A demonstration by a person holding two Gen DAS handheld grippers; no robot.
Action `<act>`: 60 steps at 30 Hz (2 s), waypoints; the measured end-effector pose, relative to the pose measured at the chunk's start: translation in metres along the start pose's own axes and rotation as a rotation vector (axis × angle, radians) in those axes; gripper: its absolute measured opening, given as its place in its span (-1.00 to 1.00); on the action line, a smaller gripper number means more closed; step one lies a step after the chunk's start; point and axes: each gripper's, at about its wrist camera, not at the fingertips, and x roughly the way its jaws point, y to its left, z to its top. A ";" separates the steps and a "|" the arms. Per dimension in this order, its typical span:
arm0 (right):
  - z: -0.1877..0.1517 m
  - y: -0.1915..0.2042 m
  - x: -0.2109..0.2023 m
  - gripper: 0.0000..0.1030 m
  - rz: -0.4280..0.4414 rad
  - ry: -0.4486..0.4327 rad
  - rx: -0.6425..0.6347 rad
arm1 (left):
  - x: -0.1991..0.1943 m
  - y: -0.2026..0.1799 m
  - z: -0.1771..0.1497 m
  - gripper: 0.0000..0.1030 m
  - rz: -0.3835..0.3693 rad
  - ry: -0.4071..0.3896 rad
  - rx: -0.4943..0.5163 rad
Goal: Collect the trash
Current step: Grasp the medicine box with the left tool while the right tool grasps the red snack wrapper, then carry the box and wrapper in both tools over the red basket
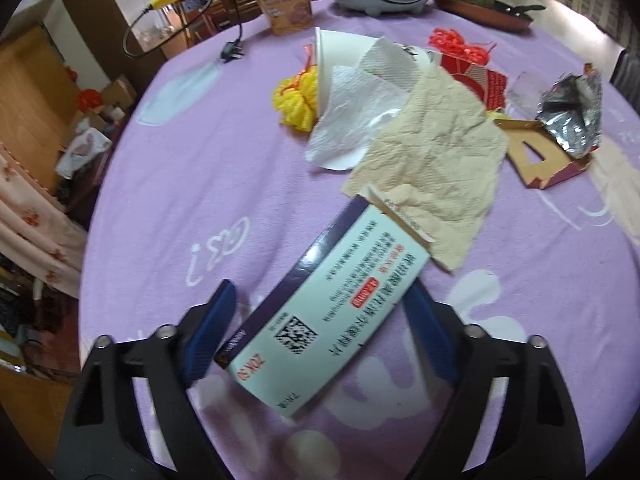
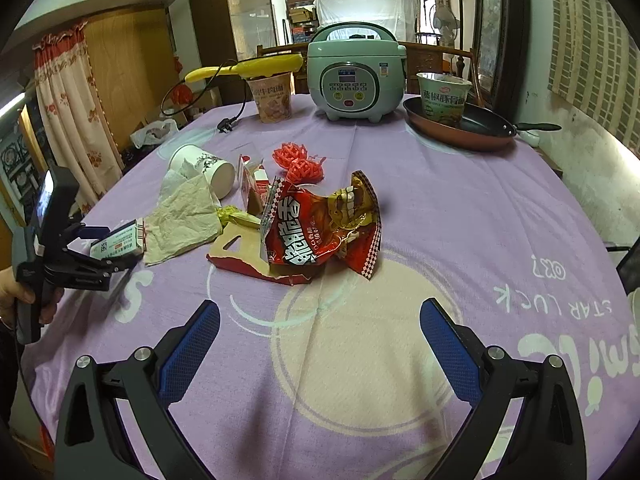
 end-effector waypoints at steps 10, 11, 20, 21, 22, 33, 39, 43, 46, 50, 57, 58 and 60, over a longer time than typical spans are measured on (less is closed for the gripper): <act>0.008 0.008 -0.001 0.91 -0.031 0.007 -0.066 | -0.034 -0.003 -0.003 -0.01 -0.033 -0.061 -0.046; 0.010 0.008 0.002 0.91 -0.037 0.018 -0.077 | -0.042 -0.002 -0.005 -0.01 -0.052 -0.075 -0.071; 0.034 0.018 0.050 0.91 -0.093 0.067 -0.180 | -0.092 -0.015 -0.028 0.00 -0.178 -0.176 -0.254; 0.037 0.019 0.053 0.91 -0.109 0.052 -0.198 | -0.092 -0.018 -0.032 0.00 -0.189 -0.174 -0.271; 0.039 0.020 0.056 0.91 -0.123 0.047 -0.209 | -0.092 -0.022 -0.035 0.00 -0.204 -0.175 -0.293; 0.050 -0.011 0.072 0.91 0.033 0.112 -0.147 | -0.097 -0.035 -0.053 0.00 -0.283 -0.197 -0.389; 0.050 -0.035 0.079 0.91 0.101 0.129 -0.081 | -0.099 -0.039 -0.053 0.00 -0.274 -0.194 -0.381; 0.058 -0.038 0.097 0.90 0.133 0.139 -0.078 | -0.098 -0.041 -0.051 0.00 -0.265 -0.185 -0.381; 0.067 -0.038 0.113 0.84 0.181 0.155 -0.086 | -0.101 -0.044 -0.051 0.00 -0.262 -0.193 -0.371; 0.072 -0.039 0.121 0.26 0.276 0.181 -0.071 | -0.105 -0.044 -0.051 0.00 -0.251 -0.196 -0.377; 0.067 -0.032 0.099 -0.03 0.363 0.156 -0.042 | -0.113 -0.043 -0.058 0.00 -0.228 -0.203 -0.390; 0.065 -0.030 0.091 -0.04 0.377 0.137 -0.036 | -0.116 -0.042 -0.062 0.00 -0.227 -0.209 -0.397; 0.061 -0.029 0.074 -0.06 0.397 0.103 -0.015 | -0.123 -0.038 -0.069 0.00 -0.212 -0.220 -0.412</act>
